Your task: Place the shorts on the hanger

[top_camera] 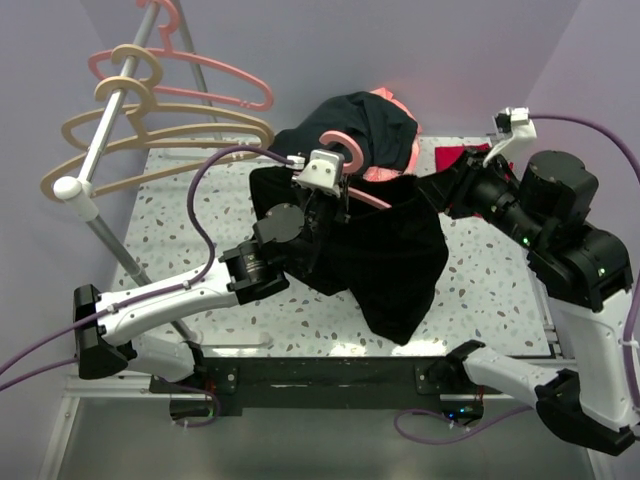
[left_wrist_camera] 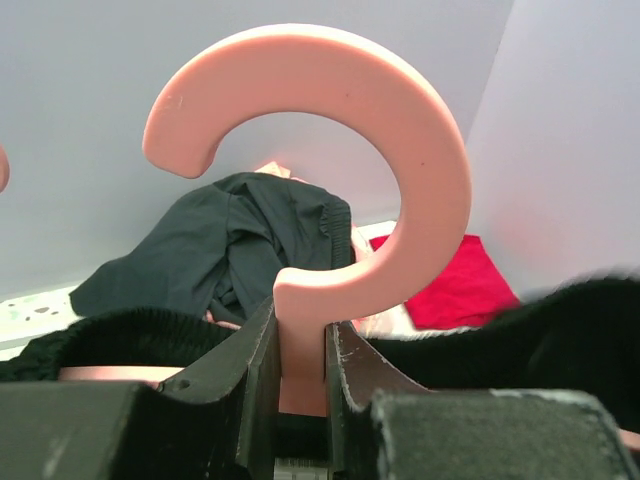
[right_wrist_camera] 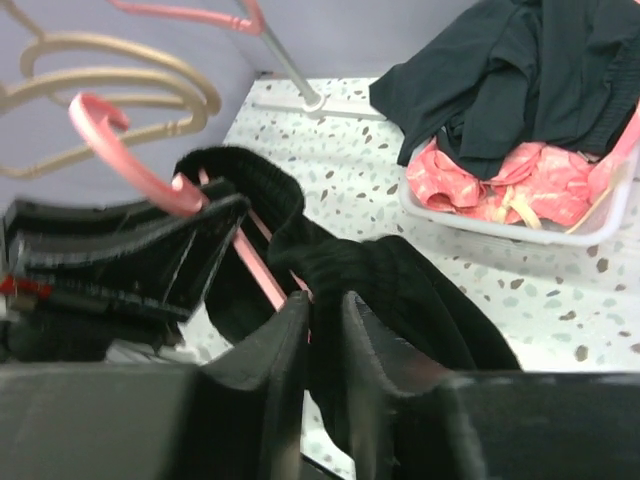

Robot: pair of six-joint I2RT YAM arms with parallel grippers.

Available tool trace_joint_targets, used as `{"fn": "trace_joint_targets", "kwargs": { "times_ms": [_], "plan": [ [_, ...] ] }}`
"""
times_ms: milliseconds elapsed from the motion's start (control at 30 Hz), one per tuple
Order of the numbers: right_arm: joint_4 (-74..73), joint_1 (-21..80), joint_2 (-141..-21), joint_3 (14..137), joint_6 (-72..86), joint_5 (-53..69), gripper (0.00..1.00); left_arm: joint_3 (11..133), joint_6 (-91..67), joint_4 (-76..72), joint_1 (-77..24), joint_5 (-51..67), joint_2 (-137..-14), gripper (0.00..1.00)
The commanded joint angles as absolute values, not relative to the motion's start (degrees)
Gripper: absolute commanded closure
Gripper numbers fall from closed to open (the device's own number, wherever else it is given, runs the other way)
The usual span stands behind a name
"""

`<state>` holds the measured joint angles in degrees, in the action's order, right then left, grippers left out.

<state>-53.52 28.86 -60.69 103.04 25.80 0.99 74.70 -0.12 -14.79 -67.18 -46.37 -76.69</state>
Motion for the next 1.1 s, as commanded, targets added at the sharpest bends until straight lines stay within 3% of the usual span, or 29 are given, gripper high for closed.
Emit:
{"fn": "trace_joint_targets", "kwargs": {
  "times_ms": [0, 33, 133, 300, 767, 1067],
  "plan": [
    [-51.9, 28.8, -53.1, 97.8, 20.5, 9.6, 0.56, 77.6, 2.6, -11.7, -67.3, -47.0, -75.5, 1.00],
    [-51.8, 28.8, -52.0, 96.9, 20.0, 10.1, 0.45, 77.8, 2.4, -11.3, -67.3, -46.5, -75.5, 1.00],
    [-53.3, 28.8, -48.5, 94.9, 17.8, 9.7, 0.32, 77.9, 2.2, -9.9, -67.4, -46.2, -74.7, 1.00],
    [-54.2, 28.8, -43.6, 89.5, 12.3, 11.0, 0.26, 77.9, 1.1, -7.3, -67.3, -42.5, -72.2, 1.00],
    [-51.3, 28.8, -45.8, 79.6, 6.8, 19.4, 0.20, 78.0, -1.8, -1.8, -67.3, -36.1, -69.7, 1.00],
    [-49.8, 29.0, -47.5, 76.3, 6.5, 21.7, 0.25, 78.0, -1.5, -3.2, -67.3, -36.0, -71.8, 1.00]
  ]
}}
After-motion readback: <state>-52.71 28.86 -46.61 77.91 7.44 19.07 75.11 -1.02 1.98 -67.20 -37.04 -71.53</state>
